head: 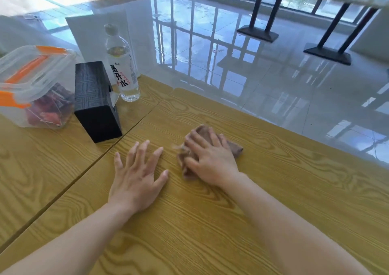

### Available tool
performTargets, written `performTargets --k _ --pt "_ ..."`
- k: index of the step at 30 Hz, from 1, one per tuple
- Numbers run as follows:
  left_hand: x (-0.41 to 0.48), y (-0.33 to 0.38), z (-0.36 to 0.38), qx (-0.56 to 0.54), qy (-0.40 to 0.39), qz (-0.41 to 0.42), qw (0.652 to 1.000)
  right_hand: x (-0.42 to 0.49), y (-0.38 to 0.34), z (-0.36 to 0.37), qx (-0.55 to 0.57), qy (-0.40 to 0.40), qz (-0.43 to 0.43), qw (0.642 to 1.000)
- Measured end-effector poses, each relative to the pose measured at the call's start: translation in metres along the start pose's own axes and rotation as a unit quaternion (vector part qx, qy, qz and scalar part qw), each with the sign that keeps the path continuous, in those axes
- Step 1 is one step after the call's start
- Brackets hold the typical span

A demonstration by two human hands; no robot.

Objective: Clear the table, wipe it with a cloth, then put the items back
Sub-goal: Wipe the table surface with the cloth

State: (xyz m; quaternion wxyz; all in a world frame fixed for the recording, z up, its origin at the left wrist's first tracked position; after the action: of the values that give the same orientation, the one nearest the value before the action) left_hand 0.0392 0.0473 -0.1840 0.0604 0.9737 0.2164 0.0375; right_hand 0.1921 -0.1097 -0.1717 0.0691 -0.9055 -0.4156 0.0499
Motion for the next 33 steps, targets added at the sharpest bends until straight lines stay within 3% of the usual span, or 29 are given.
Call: performTargets --k 2,5,10,12,14,19,21,23,27,30,33 --pt "-0.003 -0.002 0.005 -0.005 0.000 -0.007 1.000 -0.060 -0.004 0.007 -0.017 0.027 -0.102 0.994" --pt "0.001 0.000 0.003 -0.016 -0.002 -0.016 1.000 -0.118 0.034 0.007 -0.048 0.033 -0.108 0.992" --pt "0.001 0.001 0.004 -0.017 -0.009 -0.017 1.000 -0.017 0.084 -0.014 -0.026 0.031 0.131 0.991" --pt "0.001 0.001 0.004 -0.015 -0.009 -0.016 1.000 0.046 0.074 -0.017 0.003 0.033 0.179 0.983" --pt "0.001 0.000 0.005 -0.009 -0.010 -0.015 1.000 0.080 0.043 -0.013 0.012 0.017 0.153 0.988" --pt "0.000 0.000 0.004 -0.006 -0.003 -0.008 1.000 -0.002 0.000 0.013 -0.015 0.035 -0.104 0.994" --pt "0.001 0.001 0.005 -0.011 -0.008 -0.010 1.000 -0.010 0.038 0.008 -0.030 0.028 -0.078 0.996" --pt "0.000 0.002 0.005 -0.009 -0.008 -0.014 1.000 0.025 0.071 -0.002 -0.030 0.013 0.032 0.999" --pt "-0.001 0.004 0.004 -0.002 -0.007 -0.013 1.000 0.132 0.051 -0.012 0.002 0.008 0.146 0.989" --pt "0.001 0.004 0.001 0.001 -0.008 -0.016 1.000 0.178 -0.003 -0.005 0.014 -0.012 0.111 0.994" --pt "0.000 0.003 -0.001 0.009 -0.016 -0.012 1.000 0.153 -0.030 0.002 -0.009 -0.024 -0.024 0.999"
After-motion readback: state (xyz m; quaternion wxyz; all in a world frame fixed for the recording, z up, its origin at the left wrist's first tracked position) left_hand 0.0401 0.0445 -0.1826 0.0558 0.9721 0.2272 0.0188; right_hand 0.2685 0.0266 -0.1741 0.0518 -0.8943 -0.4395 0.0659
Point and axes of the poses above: each hand's wrist, its own x-axis towards the middle knuckle, its own z-axis out of the palm, y = z × x, the point moved 3 cm from there along x, towards the middle knuckle, and after that the axes turned 3 degrees about y, right-handed, at the moved point
